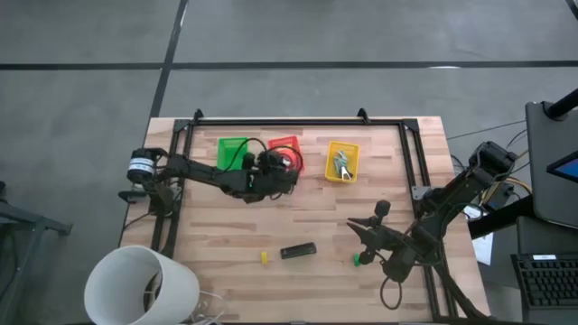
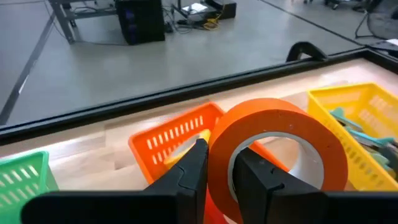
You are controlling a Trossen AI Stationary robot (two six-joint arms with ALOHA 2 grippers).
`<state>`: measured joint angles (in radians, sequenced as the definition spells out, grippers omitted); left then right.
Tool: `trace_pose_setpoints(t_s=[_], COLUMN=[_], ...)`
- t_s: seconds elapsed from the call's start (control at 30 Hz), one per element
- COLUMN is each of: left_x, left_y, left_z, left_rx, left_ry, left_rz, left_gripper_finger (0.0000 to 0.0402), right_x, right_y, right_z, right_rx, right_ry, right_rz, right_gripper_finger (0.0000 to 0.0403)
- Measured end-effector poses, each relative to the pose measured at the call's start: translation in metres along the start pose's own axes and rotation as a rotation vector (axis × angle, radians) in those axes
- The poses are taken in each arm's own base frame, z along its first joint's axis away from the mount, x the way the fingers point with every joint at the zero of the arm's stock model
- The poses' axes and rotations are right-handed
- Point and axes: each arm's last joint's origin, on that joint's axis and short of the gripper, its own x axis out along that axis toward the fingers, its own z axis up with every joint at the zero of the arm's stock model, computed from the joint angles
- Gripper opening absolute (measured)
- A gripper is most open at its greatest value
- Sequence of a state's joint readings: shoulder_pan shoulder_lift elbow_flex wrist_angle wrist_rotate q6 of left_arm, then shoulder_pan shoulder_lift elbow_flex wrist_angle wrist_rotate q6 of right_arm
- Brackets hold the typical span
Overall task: Pick and place Stapler, Stapler remover, tape
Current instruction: Put the orange tape into the orange bin
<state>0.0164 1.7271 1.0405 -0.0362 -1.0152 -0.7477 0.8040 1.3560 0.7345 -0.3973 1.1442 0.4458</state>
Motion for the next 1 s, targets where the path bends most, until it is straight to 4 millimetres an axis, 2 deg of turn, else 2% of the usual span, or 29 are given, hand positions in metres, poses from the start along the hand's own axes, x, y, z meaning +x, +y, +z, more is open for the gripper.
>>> trace_pose_setpoints(t_s=[0.17, 0.33, 0.43, 1.0], left_x=[0.010, 0.026, 0.033, 0.034], left_y=[0.005, 0.002, 0.002, 0.001], left_z=[0.003, -0.012, -0.022, -0.025], left_rx=[-0.030, -0.017, 0.048, 0.112], left_ry=[0.031, 0.053, 0.083, 0.112], left_rz=[-0.004, 0.006, 0.010, -0.023], left_gripper_finger=[0.0067, 0.0067, 0.0067, 0.0067], right_x=[0.000, 0.000, 0.000, 0.000], right_y=[0.000, 0.000, 0.000, 0.000], right_z=[0.000, 0.001, 0.000, -0.002], right_rx=[0.005, 0.008, 0.004, -0.002], right_ry=[-0.002, -0.004, -0.003, -0.002], right_rz=[0.001, 0.001, 0.001, 0.001], right_gripper_finger=[0.0052, 0.0052, 0.0052, 0.0052])
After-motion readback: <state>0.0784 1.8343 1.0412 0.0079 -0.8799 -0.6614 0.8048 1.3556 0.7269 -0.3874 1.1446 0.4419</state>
